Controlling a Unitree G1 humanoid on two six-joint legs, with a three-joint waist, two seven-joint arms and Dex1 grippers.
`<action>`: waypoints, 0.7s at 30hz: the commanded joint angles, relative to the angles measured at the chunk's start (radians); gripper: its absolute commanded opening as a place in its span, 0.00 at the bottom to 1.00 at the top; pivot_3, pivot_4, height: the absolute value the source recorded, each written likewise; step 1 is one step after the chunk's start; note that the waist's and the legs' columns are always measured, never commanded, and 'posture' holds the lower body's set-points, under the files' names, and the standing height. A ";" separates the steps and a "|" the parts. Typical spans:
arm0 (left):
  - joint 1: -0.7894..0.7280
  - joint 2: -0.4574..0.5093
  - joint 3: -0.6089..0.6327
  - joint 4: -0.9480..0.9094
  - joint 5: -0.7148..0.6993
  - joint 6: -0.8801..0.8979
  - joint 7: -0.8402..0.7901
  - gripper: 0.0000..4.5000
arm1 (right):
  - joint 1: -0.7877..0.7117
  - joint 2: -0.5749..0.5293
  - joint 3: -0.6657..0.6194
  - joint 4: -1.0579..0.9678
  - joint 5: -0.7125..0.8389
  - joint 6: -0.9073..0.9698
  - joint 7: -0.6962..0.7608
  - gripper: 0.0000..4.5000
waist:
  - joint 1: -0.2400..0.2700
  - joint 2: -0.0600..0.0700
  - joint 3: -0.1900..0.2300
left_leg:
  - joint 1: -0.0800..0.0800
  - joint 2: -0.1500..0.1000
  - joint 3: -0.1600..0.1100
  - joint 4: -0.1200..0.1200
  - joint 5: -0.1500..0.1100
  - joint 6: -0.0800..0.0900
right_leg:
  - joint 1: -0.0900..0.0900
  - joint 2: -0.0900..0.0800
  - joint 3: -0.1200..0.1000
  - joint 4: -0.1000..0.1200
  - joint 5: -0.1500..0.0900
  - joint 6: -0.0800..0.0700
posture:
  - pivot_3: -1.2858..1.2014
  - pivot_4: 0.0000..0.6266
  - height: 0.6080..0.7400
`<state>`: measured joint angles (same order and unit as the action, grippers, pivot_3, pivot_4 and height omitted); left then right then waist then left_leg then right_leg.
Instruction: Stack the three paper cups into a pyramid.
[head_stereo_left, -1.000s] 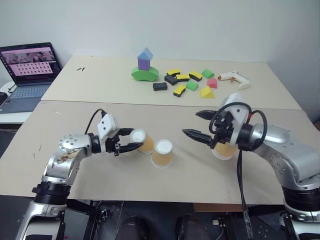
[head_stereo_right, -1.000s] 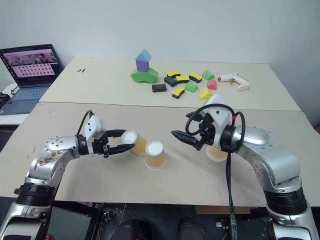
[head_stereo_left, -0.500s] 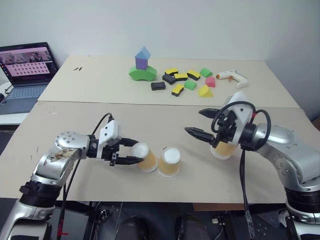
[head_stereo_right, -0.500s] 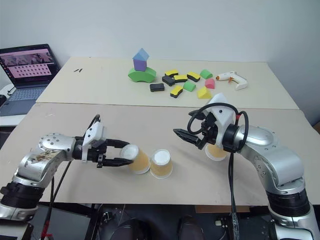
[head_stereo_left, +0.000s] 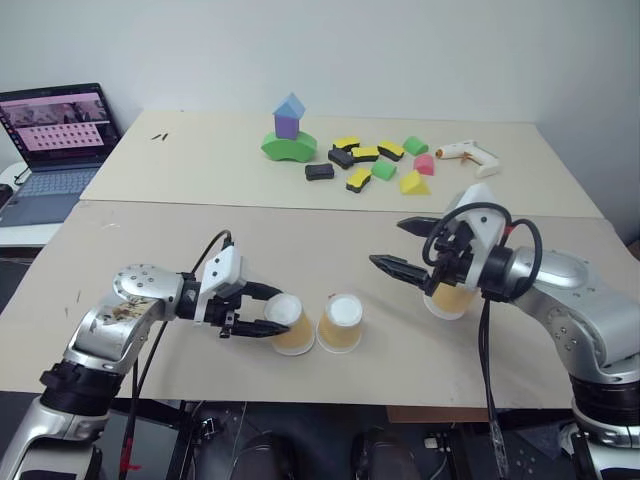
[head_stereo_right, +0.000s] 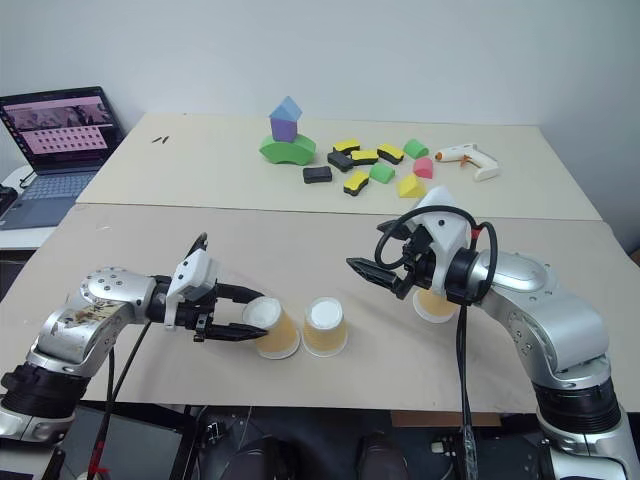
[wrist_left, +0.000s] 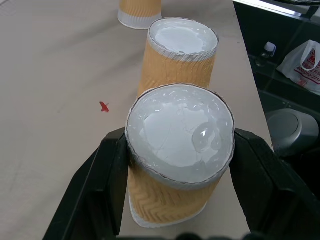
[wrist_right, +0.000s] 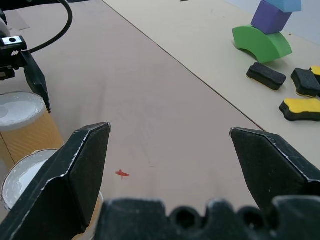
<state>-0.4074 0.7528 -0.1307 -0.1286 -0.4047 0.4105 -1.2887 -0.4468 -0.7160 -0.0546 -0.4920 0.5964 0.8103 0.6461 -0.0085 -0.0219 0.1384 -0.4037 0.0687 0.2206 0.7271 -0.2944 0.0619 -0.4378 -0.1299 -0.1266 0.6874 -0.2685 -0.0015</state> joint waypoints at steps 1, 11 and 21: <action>-0.018 -0.009 -0.029 0.042 0.056 -0.024 0.027 0.55 | -0.001 -0.012 -0.044 -0.039 0.012 -0.005 -0.005 1.00 | 0.001 0.000 0.000 | 0.000 0.000 0.000 0.000 0.000 0.000 | 0.000 0.000 0.000 0.000 0.000 0.000 | 0.52 0.24 0.72; -0.056 0.010 -0.056 0.070 0.088 -0.061 -0.010 0.55 | 0.002 -0.012 -0.047 -0.043 0.016 -0.004 -0.011 1.00 | -0.001 0.000 0.000 | 0.000 0.000 0.000 0.000 0.000 0.000 | 0.000 0.000 0.000 0.000 0.000 0.000 | 0.52 0.24 0.72; -0.077 0.000 -0.040 0.065 0.060 -0.043 -0.020 0.97 | 0.013 -0.010 -0.047 -0.049 0.020 -0.005 -0.024 1.00 | -0.004 0.000 0.000 | -0.002 0.000 0.000 0.001 0.000 0.000 | -0.001 0.000 0.000 0.000 0.000 0.000 | 0.52 0.24 0.72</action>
<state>-0.4691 0.7483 -0.1797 -0.0516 -0.3424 0.3718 -1.3085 -0.4251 -0.7167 -0.0601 -0.5082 0.6093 0.8105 0.6279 -0.0121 -0.0221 0.1386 -0.4061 0.0687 0.2204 0.7277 -0.2943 0.0620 -0.4397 -0.1298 -0.1271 0.6876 -0.2684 -0.0015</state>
